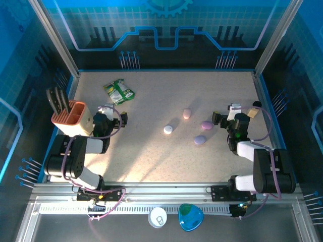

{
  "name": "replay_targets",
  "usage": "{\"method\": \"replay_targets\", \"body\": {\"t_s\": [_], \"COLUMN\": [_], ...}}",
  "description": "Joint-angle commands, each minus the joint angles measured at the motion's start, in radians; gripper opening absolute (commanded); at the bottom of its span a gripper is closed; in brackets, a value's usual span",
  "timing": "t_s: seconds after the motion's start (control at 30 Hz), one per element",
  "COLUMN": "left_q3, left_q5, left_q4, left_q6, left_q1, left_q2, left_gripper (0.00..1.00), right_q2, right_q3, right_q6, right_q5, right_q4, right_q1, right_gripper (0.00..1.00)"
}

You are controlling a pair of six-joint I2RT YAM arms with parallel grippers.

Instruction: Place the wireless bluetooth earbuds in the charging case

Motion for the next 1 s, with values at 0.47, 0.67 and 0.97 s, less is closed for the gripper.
{"method": "replay_targets", "body": {"t_s": [0.47,0.67,0.97], "left_q3": [0.008,0.008,0.016], "left_q5": [0.016,0.014,0.051], "left_q4": [0.048,0.047,0.032], "left_q6": [-0.050,-0.047,-0.035], "left_q1": [0.027,0.027,0.025], "left_q2": [0.009,0.010,0.010], "left_gripper": [0.99,0.99,0.99], "right_q2": [-0.015,0.114,0.193], "right_q3": [-0.039,0.026,0.035], "right_q6": [-0.009,-0.069,-0.140], "right_q5": [-0.140,-0.155,-0.089], "right_q4": [0.111,0.132,0.183], "right_q1": [-0.013,0.018,0.093], "right_gripper": [1.00,1.00,1.00]}}
